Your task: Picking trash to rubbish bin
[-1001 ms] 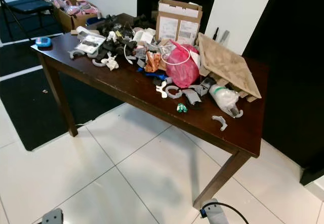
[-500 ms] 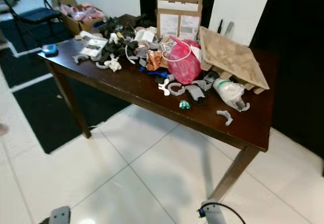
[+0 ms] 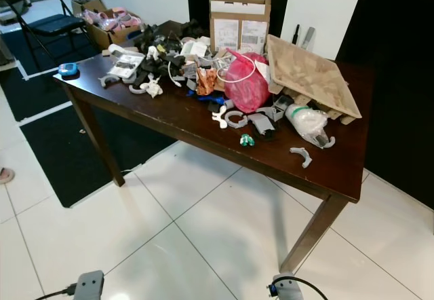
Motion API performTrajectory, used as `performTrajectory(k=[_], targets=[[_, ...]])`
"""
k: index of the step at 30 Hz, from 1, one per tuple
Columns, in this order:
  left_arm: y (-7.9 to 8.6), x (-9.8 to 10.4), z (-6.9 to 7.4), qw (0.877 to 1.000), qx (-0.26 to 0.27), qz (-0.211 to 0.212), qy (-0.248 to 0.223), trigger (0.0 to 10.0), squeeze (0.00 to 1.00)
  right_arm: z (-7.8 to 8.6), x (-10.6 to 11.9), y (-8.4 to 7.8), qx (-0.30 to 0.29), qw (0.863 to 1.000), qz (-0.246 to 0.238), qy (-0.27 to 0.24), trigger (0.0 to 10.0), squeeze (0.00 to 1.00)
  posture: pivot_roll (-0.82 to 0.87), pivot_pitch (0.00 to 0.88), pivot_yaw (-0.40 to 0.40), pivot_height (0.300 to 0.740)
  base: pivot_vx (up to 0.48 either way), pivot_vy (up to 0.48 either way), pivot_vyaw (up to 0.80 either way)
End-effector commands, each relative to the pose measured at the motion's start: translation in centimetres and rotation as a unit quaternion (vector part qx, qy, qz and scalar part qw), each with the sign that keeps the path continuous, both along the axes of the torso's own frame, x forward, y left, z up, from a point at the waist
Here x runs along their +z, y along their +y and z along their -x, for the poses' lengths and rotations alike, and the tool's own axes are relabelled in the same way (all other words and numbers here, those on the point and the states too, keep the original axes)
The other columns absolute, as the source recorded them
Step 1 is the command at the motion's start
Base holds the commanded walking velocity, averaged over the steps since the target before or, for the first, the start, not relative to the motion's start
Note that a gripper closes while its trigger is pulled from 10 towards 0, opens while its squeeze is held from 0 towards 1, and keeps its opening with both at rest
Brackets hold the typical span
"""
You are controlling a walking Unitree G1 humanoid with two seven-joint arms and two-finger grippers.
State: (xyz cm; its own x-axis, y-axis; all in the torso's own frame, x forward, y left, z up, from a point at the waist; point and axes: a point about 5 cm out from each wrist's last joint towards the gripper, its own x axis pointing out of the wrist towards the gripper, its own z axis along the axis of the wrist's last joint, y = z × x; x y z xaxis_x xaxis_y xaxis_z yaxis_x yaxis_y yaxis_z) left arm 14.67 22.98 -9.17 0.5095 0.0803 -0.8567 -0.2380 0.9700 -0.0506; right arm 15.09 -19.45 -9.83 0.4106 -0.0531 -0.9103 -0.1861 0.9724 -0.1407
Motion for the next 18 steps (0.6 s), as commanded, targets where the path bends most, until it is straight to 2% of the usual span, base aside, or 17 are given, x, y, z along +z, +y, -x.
performTrajectory(k=[1, 4, 8, 16, 18], targets=[[0.35, -0.17, 0.67, 1.000, 0.002, -0.001, 0.010, 10.0, 0.00, 0.17, -0.03, -0.25, -0.003, 1.000, 0.000, 0.002, 10.0, 0.00, 0.11, 0.077, -0.021, 0.740, 0.000, 0.000, 0.00], [0.31, -0.24, 0.87, 1.000, 0.002, 0.001, 0.012, 10.0, 0.00, -0.06, 0.06, -0.26, -0.005, 1.000, -0.003, -0.002, 10.0, 0.00, 0.12, 0.078, -0.031, 0.740, 0.000, 0.000, 0.00], [0.32, -0.41, 1.40, 1.000, 0.005, 0.003, 0.016, 10.0, 0.00, -0.30, 0.13, -0.20, 0.002, 1.000, -0.001, 0.002, 10.0, 0.00, 0.13, 0.081, -0.038, 0.740, 0.249, 0.000, -0.78], [0.36, -0.44, 1.49, 1.000, 0.007, 0.003, 0.016, 10.0, 0.00, -0.21, 0.08, -0.09, 0.004, 1.000, 0.001, 0.004, 10.0, 0.00, 0.13, 0.081, -0.039, 0.740, 0.247, 0.000, -0.79], [0.30, -0.42, 1.42, 1.000, 0.006, 0.003, 0.015, 10.0, 0.00, -0.22, 0.09, -0.10, 0.002, 1.000, 0.001, 0.003, 10.0, 0.00, 0.13, 0.078, -0.036, 0.740, 0.249, 0.000, 0.00]])
